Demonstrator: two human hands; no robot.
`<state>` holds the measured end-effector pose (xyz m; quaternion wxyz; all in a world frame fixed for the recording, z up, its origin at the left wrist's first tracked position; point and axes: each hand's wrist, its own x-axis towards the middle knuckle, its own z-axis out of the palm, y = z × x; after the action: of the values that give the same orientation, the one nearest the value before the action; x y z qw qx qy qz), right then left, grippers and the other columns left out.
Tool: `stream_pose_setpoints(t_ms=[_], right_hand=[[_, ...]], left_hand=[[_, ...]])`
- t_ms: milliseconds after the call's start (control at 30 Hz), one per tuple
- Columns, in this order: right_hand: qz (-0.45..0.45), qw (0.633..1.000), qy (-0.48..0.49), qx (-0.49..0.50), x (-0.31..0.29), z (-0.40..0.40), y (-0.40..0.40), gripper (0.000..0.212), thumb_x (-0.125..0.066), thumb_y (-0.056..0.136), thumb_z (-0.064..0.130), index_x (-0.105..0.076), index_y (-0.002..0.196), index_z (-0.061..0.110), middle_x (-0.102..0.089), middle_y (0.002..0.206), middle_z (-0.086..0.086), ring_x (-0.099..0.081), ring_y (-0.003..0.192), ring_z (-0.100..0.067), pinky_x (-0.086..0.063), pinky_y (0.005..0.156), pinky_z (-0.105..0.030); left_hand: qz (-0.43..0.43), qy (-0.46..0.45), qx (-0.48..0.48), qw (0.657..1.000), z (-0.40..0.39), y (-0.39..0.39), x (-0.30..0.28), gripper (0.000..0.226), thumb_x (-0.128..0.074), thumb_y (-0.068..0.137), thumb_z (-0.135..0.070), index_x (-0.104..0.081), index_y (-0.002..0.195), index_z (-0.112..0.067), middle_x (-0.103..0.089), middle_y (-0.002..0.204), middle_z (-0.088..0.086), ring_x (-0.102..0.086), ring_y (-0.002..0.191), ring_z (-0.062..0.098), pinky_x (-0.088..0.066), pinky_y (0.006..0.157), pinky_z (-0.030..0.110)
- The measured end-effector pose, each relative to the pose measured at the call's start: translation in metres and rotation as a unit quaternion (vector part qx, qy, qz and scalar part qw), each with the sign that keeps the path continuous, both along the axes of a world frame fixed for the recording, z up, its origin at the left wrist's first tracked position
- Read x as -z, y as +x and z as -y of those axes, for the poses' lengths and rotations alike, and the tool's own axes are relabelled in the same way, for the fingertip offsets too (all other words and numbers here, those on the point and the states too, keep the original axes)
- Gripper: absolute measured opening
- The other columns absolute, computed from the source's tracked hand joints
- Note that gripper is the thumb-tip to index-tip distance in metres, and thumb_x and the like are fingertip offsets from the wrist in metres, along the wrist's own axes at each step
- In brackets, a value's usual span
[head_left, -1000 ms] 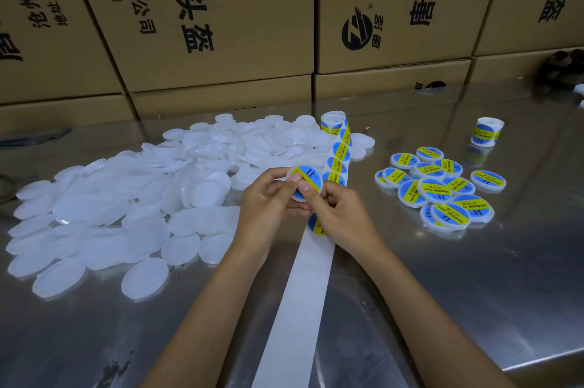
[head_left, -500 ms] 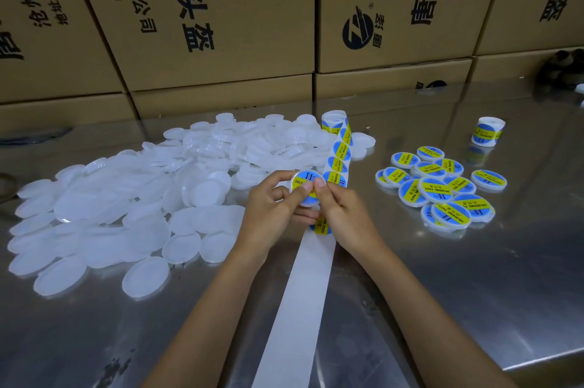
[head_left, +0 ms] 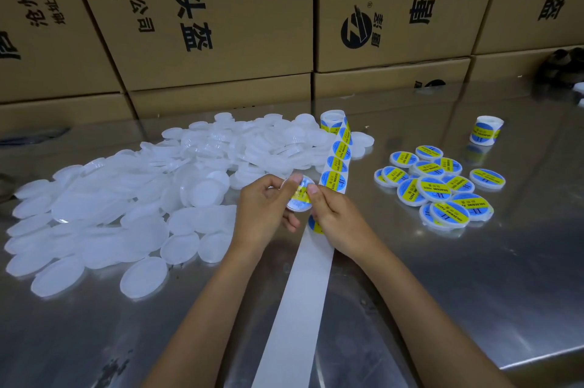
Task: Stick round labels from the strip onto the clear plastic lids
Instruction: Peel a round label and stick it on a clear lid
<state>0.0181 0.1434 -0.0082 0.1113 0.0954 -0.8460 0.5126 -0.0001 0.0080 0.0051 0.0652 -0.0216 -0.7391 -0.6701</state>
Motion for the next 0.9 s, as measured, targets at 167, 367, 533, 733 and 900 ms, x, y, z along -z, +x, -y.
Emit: stream_pose_setpoints(t_ms=[167, 367, 533, 733, 900], right_hand=[[0.007, 1.0, -0.008, 0.002, 0.003, -0.002, -0.002, 0.042, -0.035, 0.107, 0.034, -0.051, 0.073, 0.015, -0.049, 0.061, 0.004, -0.046, 0.057, -0.003, -0.038, 0.062, -0.021], [0.009, 0.998, -0.057, 0.005, 0.002, -0.002, -0.004, 0.043, -0.039, 0.106, 0.034, -0.05, 0.065, 0.027, -0.047, 0.058, 0.008, -0.044, 0.057, -0.003, -0.038, 0.061, -0.021], [0.03, 0.983, -0.151, 0.104, -0.003, -0.012, -0.01, 0.044, -0.043, 0.105, 0.035, -0.054, 0.068, 0.014, -0.048, 0.048, 0.014, -0.043, 0.046, 0.0, -0.035, 0.049, -0.011], [0.096, 0.893, -0.399, 0.183, -0.008, -0.048, -0.017, 0.032, -0.041, 0.106, 0.025, -0.064, 0.089, 0.01, -0.05, 0.059, 0.0, -0.039, 0.045, -0.011, -0.033, 0.042, -0.022], [0.117, 0.79, -0.562, 0.213, -0.009, -0.067, -0.021, 0.029, -0.037, 0.107, 0.024, -0.058, 0.089, 0.013, -0.046, 0.066, -0.001, -0.037, 0.054, -0.011, -0.035, 0.05, -0.021]], left_hand=[[0.035, 0.014, 0.051, 0.998, 0.001, -0.001, 0.005, 0.03, -0.074, 0.091, -0.032, -0.06, 0.086, -0.005, -0.058, 0.055, 0.008, -0.051, 0.044, 0.015, -0.045, 0.047, 0.024], [0.056, 0.084, 0.076, 0.992, 0.001, 0.0, 0.005, 0.029, -0.073, 0.092, -0.029, -0.064, 0.108, -0.006, -0.063, 0.067, 0.007, -0.054, 0.053, 0.014, -0.047, 0.053, 0.024], [0.054, 0.133, 0.014, 0.99, 0.003, -0.002, 0.001, 0.011, -0.06, 0.101, -0.025, -0.066, 0.107, -0.018, -0.072, 0.086, 0.011, -0.067, 0.062, 0.021, -0.056, 0.056, 0.027], [0.027, 0.103, -0.049, 0.993, 0.012, -0.006, 0.003, 0.018, -0.053, 0.103, -0.021, -0.064, 0.113, -0.011, -0.071, 0.083, 0.008, -0.066, 0.061, 0.018, -0.056, 0.059, 0.026], [0.024, 0.078, -0.057, 0.995, 0.011, -0.007, 0.004, 0.018, -0.053, 0.103, -0.019, -0.066, 0.112, -0.011, -0.071, 0.083, 0.006, -0.067, 0.06, 0.014, -0.055, 0.055, 0.023]])
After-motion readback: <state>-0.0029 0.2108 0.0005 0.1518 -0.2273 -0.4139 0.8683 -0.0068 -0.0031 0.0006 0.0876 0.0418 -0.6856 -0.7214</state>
